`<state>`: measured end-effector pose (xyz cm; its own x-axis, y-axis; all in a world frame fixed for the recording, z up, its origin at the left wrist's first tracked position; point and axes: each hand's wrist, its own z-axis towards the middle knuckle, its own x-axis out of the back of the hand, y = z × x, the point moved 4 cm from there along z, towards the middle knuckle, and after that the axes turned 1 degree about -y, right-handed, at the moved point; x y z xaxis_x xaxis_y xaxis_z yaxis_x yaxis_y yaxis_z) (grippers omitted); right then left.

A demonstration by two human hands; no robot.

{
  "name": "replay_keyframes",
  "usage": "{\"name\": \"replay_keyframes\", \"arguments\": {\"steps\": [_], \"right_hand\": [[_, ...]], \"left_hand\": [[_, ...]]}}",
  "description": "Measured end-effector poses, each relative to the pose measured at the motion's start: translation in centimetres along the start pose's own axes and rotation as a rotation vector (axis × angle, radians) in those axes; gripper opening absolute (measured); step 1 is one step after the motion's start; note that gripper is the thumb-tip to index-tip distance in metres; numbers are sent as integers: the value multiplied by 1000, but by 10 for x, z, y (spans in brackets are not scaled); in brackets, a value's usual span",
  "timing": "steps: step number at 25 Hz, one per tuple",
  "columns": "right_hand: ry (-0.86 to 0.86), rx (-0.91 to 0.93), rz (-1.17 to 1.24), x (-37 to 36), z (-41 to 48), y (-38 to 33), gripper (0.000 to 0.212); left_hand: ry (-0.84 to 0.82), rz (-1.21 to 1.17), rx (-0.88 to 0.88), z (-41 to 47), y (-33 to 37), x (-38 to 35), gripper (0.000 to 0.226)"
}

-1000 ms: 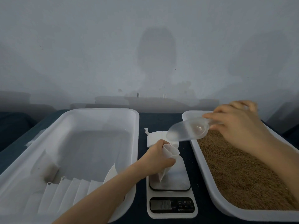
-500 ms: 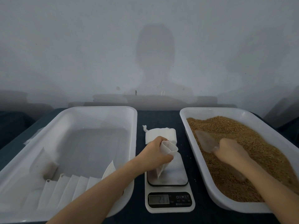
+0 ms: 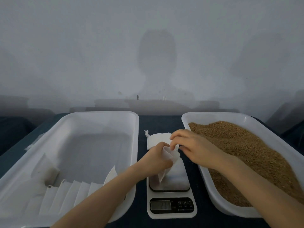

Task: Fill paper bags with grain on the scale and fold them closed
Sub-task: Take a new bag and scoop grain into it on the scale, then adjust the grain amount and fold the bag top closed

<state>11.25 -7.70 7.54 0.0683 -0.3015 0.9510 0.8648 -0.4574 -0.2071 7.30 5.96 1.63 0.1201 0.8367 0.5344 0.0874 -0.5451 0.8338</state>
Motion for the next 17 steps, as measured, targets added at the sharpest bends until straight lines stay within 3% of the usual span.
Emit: {"name": "replay_keyframes", "arguments": {"steps": [5, 12, 14, 17], "right_hand": [[-37, 45, -13, -21, 4, 2, 20], [-61, -213, 303, -30, -2, 8, 9], [10, -234, 312, -28, -6, 8, 5], [96, -266, 319, -26, -9, 8, 6]], "left_hand": [[26, -16, 6, -3, 2, 4, 49], [56, 100, 27, -14, -2, 12, 88], [88, 201, 12, -18, -2, 13, 74], [190, 281, -69, -24, 5, 12, 27]]}}
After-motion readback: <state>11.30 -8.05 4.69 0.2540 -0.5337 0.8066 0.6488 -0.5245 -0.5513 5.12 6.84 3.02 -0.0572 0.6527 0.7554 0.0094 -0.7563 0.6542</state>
